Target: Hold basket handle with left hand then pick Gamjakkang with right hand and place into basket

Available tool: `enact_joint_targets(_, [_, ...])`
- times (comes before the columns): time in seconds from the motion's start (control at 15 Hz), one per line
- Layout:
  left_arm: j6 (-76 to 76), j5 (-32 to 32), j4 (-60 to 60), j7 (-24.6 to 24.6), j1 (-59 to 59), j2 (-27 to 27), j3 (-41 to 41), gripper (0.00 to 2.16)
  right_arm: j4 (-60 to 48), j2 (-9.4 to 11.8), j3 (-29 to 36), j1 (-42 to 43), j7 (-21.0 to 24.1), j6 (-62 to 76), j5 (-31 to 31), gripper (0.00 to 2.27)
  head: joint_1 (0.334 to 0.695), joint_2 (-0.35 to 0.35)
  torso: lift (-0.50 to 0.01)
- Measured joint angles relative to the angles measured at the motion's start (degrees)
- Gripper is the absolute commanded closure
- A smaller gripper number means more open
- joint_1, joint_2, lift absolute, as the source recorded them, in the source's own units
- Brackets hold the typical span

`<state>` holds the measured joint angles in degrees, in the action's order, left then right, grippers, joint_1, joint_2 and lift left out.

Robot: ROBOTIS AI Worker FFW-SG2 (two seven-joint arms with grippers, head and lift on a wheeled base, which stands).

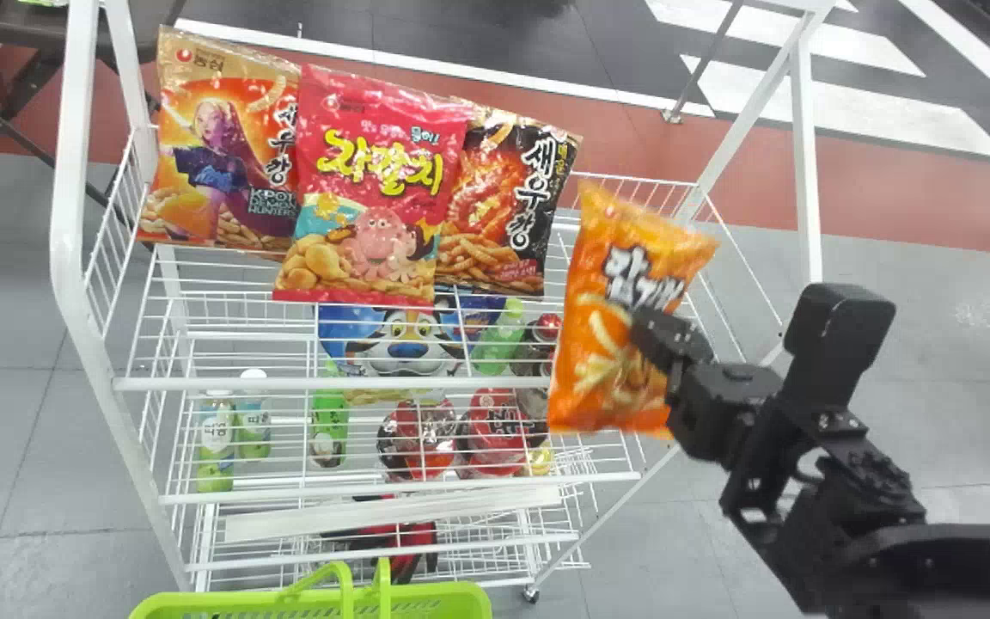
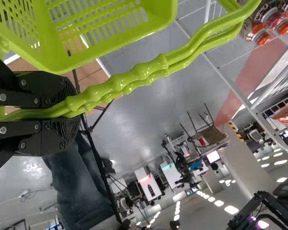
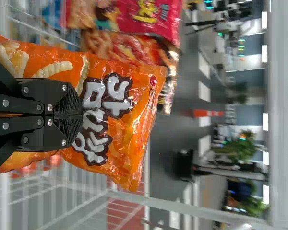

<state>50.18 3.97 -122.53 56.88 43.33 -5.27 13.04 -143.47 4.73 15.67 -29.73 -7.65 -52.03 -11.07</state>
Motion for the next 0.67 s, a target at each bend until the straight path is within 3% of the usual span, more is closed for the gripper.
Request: enact_joint_targets(0.67, [-0.12,0.27,0.18,0.24,0.0,0.13,-0.21,2.15,-7.06,-0.83,-1.38,-6.92,-7.69,-34.75,-7.03,2.25,0.695,-0.35,-0.019])
